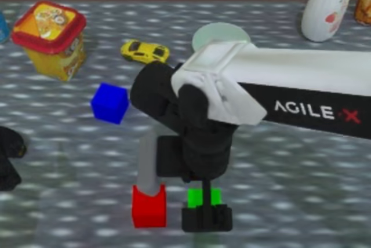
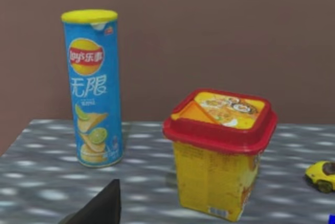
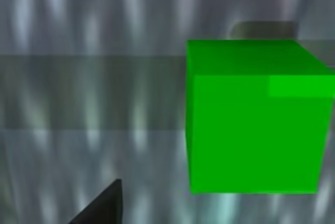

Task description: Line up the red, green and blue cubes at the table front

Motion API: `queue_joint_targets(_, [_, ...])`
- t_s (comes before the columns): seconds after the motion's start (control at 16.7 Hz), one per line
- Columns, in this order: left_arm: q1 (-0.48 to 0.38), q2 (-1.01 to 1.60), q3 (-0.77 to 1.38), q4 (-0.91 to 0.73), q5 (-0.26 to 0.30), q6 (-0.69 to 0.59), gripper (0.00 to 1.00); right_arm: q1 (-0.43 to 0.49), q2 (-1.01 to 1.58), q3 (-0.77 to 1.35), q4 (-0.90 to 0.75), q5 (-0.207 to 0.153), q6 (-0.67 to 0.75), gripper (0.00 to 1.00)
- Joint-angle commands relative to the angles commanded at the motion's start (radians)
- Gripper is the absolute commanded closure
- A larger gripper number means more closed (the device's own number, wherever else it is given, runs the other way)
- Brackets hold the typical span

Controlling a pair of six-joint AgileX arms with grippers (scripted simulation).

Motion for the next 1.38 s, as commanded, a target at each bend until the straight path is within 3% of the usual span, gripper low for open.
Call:
queue_joint_targets(0.36, [-0.002,0.01,0.01,-0.007,0.001,0.0,0.0,-0.009,-0.008,-0.006,0.006,-0.001,0.002,0.0])
queue_joint_targets(0.6, [-0.03,0.155,0.154,-0.099,0.005,0.002,0.0,-0.073,-0.137,-0.098,0.094,-0.016,0.037,0.0])
queue_joint_targets(0.9, [-0.084,0.573,0.539,-0.329,0.003,0.007,0.0,-0.248,-0.51,-0.357,0.306,-0.042,0.148,0.0])
queue_joint_targets(1.38, [-0.198,1.552,1.276,-0.815,0.003,0.021,0.0,-0.609,-1.321,-0.979,0.699,-0.057,0.402,0.0])
